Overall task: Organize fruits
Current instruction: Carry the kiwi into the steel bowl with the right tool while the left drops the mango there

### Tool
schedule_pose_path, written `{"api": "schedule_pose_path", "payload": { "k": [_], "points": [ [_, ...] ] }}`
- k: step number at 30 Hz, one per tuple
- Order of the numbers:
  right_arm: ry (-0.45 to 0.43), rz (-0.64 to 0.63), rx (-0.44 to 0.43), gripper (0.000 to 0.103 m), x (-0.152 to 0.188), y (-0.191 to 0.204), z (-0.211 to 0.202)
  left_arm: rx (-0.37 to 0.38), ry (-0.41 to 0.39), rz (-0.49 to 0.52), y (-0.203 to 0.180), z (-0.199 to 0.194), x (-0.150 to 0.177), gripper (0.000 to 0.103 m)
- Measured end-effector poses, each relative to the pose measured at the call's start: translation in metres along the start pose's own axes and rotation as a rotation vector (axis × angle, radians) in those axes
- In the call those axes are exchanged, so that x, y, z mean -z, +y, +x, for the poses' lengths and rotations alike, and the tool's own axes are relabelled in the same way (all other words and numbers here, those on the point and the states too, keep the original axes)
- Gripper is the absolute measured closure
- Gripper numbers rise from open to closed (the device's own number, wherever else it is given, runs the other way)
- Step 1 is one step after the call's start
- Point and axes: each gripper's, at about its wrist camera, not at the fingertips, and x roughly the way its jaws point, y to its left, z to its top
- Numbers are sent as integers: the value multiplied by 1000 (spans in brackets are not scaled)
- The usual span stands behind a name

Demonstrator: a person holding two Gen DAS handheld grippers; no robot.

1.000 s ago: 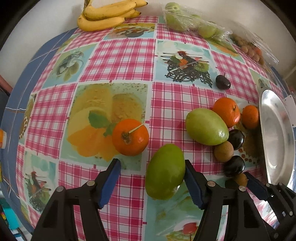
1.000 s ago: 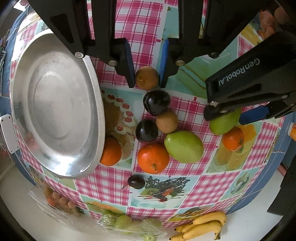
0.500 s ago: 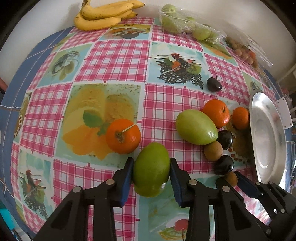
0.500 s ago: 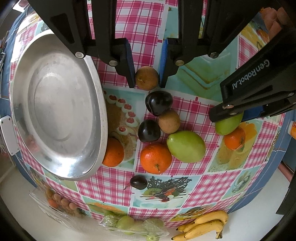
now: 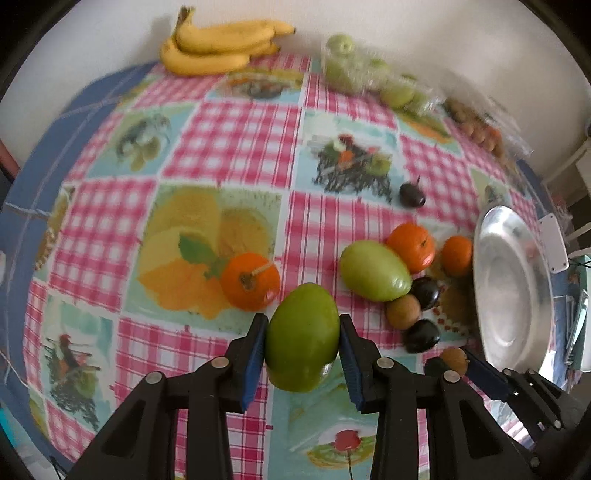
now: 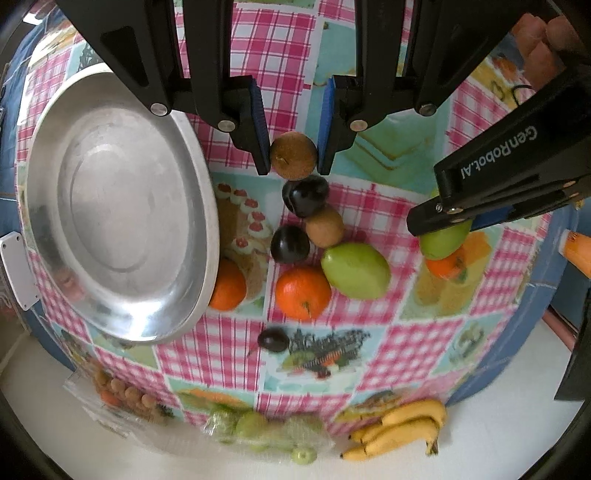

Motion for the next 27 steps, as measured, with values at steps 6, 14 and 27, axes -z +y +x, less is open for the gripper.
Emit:
{"api": "schedule_pose_path", "payload": {
  "k": [6,14,27],
  "points": [
    [-81,30,12,77,-3,-10,-27,28,-79,10,-2,-30,-5,63],
    [-102,151,60,77,-14,-50,-37,27,-66,69,-32,-27,-14,63],
    [-101,429,147,77,-6,-150,-50,72,-44,267,-136,-18,-23,63]
  ]
}}
